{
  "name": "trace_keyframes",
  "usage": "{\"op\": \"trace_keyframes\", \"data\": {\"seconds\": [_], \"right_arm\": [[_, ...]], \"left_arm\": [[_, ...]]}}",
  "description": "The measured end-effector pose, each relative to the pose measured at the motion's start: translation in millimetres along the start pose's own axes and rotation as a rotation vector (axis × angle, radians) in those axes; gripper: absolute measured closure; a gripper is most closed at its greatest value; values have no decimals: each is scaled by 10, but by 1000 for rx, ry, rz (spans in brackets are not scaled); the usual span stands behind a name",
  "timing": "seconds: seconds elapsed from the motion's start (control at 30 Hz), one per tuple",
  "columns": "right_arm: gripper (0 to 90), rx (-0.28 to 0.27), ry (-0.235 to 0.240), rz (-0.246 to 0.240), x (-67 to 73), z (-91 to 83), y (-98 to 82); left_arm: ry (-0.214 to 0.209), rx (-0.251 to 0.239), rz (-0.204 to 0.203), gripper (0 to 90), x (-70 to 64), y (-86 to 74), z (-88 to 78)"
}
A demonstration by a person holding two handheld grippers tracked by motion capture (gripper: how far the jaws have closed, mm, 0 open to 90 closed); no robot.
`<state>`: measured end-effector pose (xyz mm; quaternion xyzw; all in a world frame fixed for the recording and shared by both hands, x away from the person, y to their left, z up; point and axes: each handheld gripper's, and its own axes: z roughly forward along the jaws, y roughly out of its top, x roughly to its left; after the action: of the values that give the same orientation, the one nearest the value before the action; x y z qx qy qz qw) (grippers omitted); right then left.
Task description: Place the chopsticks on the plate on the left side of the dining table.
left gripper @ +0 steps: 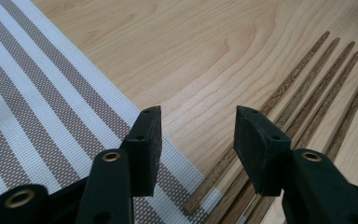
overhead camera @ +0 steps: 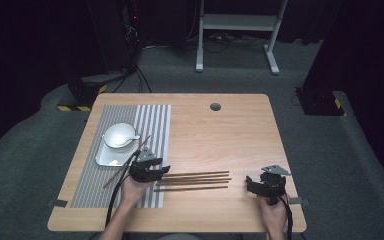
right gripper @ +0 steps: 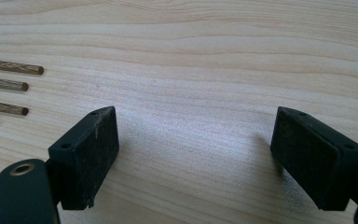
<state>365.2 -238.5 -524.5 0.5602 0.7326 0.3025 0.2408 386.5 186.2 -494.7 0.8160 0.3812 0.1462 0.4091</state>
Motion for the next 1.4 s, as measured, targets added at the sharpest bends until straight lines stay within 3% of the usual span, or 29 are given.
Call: {"op": "trace_keyframes", "data": {"seconds": [1.03, 1.4], "right_arm": [[151, 0, 0, 0, 0, 0, 0], [151, 0, 0, 0, 0, -1, 0]], "left_arm": [[-66, -6, 31, 517, -223, 90, 210], [-70, 12, 64, 517, -293, 123, 302]]}}
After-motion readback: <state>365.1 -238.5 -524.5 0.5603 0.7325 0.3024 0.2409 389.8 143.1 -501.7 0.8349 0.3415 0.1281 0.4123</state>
